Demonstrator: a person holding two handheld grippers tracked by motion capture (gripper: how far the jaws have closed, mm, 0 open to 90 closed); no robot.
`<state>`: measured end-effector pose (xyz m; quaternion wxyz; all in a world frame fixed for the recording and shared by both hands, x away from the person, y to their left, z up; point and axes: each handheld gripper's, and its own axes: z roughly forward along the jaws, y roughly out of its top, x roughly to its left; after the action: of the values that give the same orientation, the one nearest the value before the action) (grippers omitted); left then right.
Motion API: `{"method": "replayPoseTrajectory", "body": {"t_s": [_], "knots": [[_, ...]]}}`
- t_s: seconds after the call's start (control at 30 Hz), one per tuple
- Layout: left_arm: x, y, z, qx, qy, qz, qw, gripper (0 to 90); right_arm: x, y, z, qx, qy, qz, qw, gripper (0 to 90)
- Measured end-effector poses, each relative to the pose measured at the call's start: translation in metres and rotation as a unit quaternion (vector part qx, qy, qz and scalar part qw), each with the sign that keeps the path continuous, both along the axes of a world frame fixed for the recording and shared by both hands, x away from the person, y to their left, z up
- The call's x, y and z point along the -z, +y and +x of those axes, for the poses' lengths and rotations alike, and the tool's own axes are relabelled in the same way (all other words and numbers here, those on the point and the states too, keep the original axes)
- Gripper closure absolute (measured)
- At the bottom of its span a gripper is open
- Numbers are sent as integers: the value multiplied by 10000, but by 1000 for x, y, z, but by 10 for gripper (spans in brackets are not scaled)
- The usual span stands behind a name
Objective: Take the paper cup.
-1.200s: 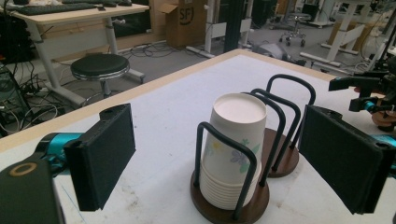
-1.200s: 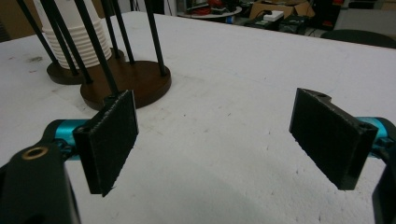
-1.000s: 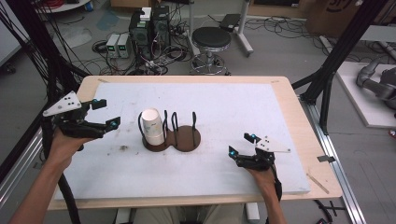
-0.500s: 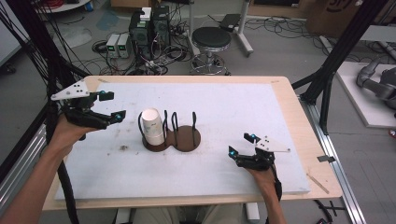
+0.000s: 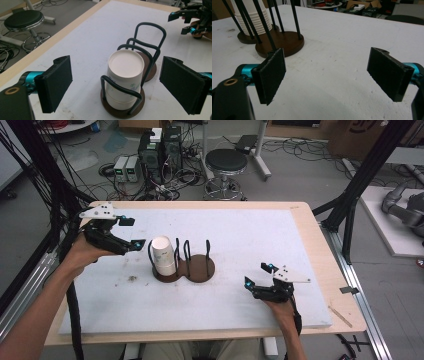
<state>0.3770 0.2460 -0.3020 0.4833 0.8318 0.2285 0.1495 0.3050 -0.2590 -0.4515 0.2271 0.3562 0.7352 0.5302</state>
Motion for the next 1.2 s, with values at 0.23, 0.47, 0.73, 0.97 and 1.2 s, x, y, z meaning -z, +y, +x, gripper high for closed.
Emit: {"method": "replayPoseTrajectory", "body": {"t_s": [0.23, 0.47, 0.73, 0.97, 1.2], "knots": [[-5, -5, 6, 157, 57, 212, 9996, 111, 0, 0, 0, -3, 13, -3, 10000, 157], [-11, -16, 15, 435, 151, 515, 9976, 115, 0, 0, 1, -7, 43, 4, 10000, 157], [-12, -29, 26, 675, 236, 757, 9946, 117, 0, 0, 1, -13, 22, -6, 10000, 157], [-13, -42, 31, 898, 343, 1041, 9899, 124, 0, 0, 1, 2, 66, -3, 10000, 157], [-14, -53, 34, 1115, 403, 1252, 9850, 129, 0, 0, 1, -7, 51, -3, 10000, 157]]}}
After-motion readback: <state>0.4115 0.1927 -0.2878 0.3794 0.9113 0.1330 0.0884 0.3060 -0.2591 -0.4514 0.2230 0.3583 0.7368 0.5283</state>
